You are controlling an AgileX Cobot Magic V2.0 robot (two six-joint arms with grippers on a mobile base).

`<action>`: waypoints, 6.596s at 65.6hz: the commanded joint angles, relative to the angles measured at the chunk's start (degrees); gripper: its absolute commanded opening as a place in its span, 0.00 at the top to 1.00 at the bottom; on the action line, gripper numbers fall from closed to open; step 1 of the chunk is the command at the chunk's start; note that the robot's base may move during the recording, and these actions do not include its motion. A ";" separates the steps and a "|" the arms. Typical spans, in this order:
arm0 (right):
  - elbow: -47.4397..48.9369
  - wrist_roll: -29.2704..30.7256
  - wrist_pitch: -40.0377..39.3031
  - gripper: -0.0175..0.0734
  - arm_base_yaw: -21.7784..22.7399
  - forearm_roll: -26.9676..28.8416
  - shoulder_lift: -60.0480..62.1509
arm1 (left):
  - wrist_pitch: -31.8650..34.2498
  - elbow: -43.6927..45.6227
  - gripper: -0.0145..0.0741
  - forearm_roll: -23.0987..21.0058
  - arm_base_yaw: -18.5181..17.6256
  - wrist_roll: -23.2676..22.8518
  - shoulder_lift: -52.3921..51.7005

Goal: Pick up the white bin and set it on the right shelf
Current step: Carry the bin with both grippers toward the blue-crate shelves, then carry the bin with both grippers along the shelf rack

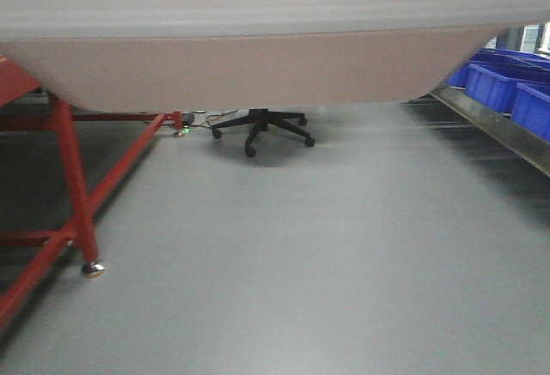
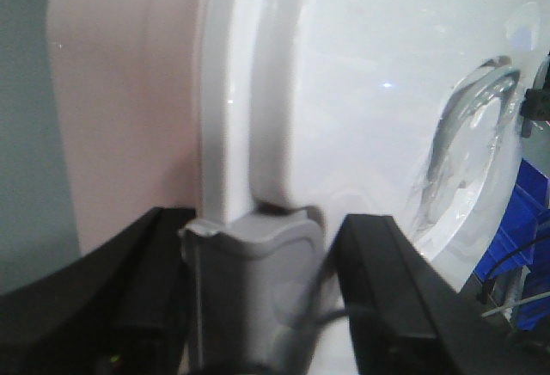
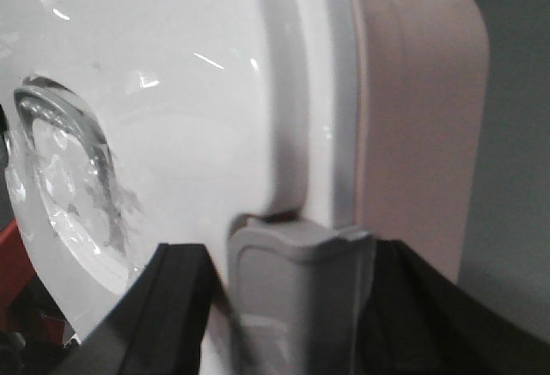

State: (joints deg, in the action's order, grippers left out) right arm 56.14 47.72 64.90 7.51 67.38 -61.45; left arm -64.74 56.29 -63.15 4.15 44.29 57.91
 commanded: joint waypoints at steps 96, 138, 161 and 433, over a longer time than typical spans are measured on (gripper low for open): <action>1.76 0.10 7.81 0.40 -0.89 10.96 1.48 | -5.47 1.67 0.62 -10.36 -1.23 0.79 -1.15; 1.76 0.10 7.67 0.40 -0.89 10.96 1.48 | -5.47 1.67 0.62 -10.36 -1.23 0.79 -1.15; 1.76 0.10 7.67 0.40 -0.89 10.96 1.48 | -5.47 1.67 0.62 -10.36 -1.23 0.79 -1.15; 1.76 0.10 7.67 0.40 -0.89 10.96 1.48 | -5.47 1.67 0.62 -10.36 -1.23 0.79 -1.15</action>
State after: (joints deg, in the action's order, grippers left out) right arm 56.14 47.72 64.90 7.51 67.38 -61.45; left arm -65.19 56.29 -63.15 4.15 44.25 57.91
